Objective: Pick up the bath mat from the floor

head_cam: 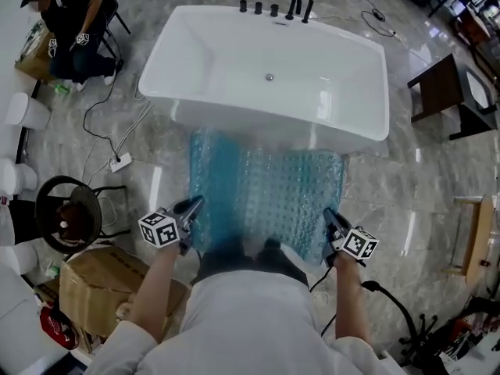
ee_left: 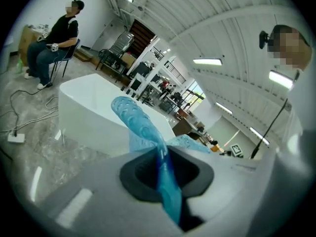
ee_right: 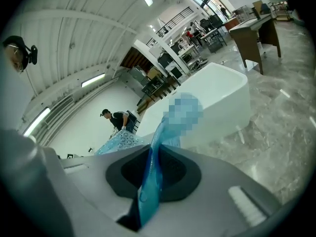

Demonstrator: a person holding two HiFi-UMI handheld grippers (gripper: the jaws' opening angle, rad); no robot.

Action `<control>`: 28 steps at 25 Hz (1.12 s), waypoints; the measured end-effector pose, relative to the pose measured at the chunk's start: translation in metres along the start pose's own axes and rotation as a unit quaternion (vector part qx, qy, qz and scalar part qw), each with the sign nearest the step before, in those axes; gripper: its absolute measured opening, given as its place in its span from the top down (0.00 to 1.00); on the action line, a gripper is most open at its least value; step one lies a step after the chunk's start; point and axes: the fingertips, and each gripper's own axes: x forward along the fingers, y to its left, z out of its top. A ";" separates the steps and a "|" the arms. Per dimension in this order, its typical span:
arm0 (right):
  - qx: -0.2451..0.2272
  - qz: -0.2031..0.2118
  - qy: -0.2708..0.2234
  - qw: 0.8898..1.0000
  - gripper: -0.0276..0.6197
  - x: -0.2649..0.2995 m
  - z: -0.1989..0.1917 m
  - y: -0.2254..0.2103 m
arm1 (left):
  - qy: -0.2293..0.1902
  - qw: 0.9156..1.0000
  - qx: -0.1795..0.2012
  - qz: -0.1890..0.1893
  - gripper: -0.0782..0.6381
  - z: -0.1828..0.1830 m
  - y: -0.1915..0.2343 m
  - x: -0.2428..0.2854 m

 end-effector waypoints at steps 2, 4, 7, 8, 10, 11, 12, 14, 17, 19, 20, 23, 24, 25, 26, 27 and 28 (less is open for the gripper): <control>-0.008 0.015 0.008 1.000 0.91 -0.025 -0.002 -0.003 | -0.019 1.000 -0.011 0.004 0.85 -0.018 -0.028 -0.002; -0.007 0.032 0.010 0.999 0.91 -0.048 -0.003 -0.006 | -0.040 0.999 -0.022 0.006 0.85 -0.032 -0.054 -0.006; -0.006 0.053 0.015 0.998 0.90 -0.082 -0.002 -0.011 | -0.066 0.997 -0.036 0.007 0.85 -0.054 -0.093 -0.013; -0.007 0.058 0.016 0.998 0.90 -0.091 -0.002 -0.012 | -0.074 0.996 -0.043 0.007 0.85 -0.061 -0.104 -0.015; -0.009 0.066 0.017 0.998 0.90 -0.105 -0.004 -0.011 | -0.088 0.995 -0.053 0.006 0.85 -0.072 -0.120 -0.024; -0.008 0.069 0.016 0.997 0.90 -0.112 -0.007 -0.009 | -0.093 0.994 -0.054 0.006 0.85 -0.076 -0.127 -0.030; -0.007 0.072 0.013 0.997 0.90 -0.119 -0.010 -0.006 | -0.096 0.994 -0.054 0.006 0.85 -0.079 -0.132 -0.038; -0.001 0.081 0.006 0.997 0.90 -0.131 -0.014 0.003 | -0.103 0.993 -0.052 0.006 0.85 -0.082 -0.143 -0.056; 0.020 0.096 -0.016 0.995 0.90 -0.146 -0.018 0.025 | -0.108 0.993 -0.044 0.006 0.85 -0.084 -0.157 -0.082; 0.032 0.103 -0.034 0.994 0.90 -0.155 -0.021 0.038 | -0.103 0.994 -0.033 0.007 0.85 -0.084 -0.162 -0.096; 0.036 0.108 -0.043 0.993 0.90 -0.158 -0.022 0.045 | -0.101 0.994 -0.029 0.006 0.85 -0.085 -0.164 -0.103; 0.044 0.126 -0.067 0.989 0.90 -0.162 -0.030 0.069 | -0.102 0.994 -0.026 0.004 0.85 -0.084 -0.166 -0.121; 0.044 0.128 -0.073 0.988 0.91 -0.163 -0.033 0.075 | -0.103 0.994 -0.026 0.005 0.85 -0.084 -0.166 -0.127; 0.046 0.128 -0.078 0.988 0.91 -0.164 -0.037 0.081 | -0.104 0.994 -0.025 0.005 0.85 -0.082 -0.166 -0.133; 0.047 0.132 -0.083 0.987 0.91 -0.164 -0.041 0.088 | -0.106 0.994 -0.025 0.005 0.85 -0.081 -0.165 -0.139; 0.048 0.136 -0.088 0.986 0.91 -0.164 -0.043 0.094 | -0.106 0.994 -0.024 0.004 0.85 -0.079 -0.164 -0.143; 0.046 0.139 -0.090 0.985 0.91 -0.164 -0.045 0.100 | -0.107 0.994 -0.024 0.003 0.85 -0.077 -0.163 -0.148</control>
